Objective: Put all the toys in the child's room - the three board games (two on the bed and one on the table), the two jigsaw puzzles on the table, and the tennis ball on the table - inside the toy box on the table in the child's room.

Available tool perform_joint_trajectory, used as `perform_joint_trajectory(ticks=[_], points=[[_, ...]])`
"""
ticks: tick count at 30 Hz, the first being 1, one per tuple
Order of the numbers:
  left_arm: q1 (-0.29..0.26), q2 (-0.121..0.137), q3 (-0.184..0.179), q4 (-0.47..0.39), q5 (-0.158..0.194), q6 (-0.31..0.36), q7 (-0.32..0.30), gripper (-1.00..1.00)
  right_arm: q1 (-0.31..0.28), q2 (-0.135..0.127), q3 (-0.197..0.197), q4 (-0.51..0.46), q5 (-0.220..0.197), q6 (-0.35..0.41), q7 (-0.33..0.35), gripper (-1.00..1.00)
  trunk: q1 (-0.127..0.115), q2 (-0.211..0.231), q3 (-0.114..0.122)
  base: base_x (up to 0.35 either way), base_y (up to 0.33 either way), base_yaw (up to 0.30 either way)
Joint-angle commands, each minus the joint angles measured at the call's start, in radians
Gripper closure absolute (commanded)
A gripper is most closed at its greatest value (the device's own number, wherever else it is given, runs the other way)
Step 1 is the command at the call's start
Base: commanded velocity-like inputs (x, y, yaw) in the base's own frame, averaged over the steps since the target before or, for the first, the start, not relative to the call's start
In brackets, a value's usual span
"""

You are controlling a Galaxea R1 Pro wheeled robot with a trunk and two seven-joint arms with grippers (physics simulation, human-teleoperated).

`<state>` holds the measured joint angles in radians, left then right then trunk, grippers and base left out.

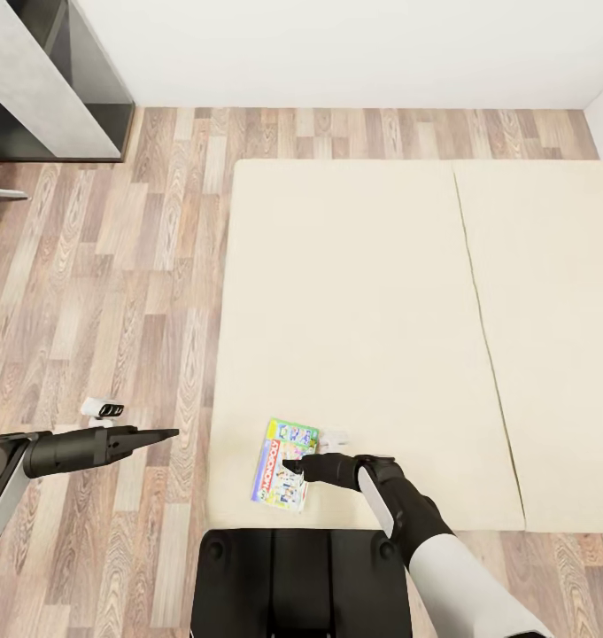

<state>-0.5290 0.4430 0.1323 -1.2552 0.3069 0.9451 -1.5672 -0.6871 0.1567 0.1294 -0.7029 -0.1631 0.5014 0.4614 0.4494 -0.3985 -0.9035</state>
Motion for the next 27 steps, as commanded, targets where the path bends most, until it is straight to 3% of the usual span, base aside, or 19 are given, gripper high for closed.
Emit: perform_joint_trajectory(ticks=[1, 27], points=[[0.000, 0.000, 0.000, 0.000, 0.000, 0.011, -0.004, -1.00, 0.000, 0.000, 0.001, -0.001, -0.010, 0.008, -0.003, -1.00, 0.001, -0.002, -0.001, 0.000, 0.008, 0.000], [0.000, 0.000, 0.000, 0.000, 0.000, 0.011, -0.004, -1.00, 0.000, 0.000, 0.001, 0.002, -0.010, 0.008, -0.003, -1.00, 0.001, -0.002, -0.001, 0.000, 0.053, 0.000]])
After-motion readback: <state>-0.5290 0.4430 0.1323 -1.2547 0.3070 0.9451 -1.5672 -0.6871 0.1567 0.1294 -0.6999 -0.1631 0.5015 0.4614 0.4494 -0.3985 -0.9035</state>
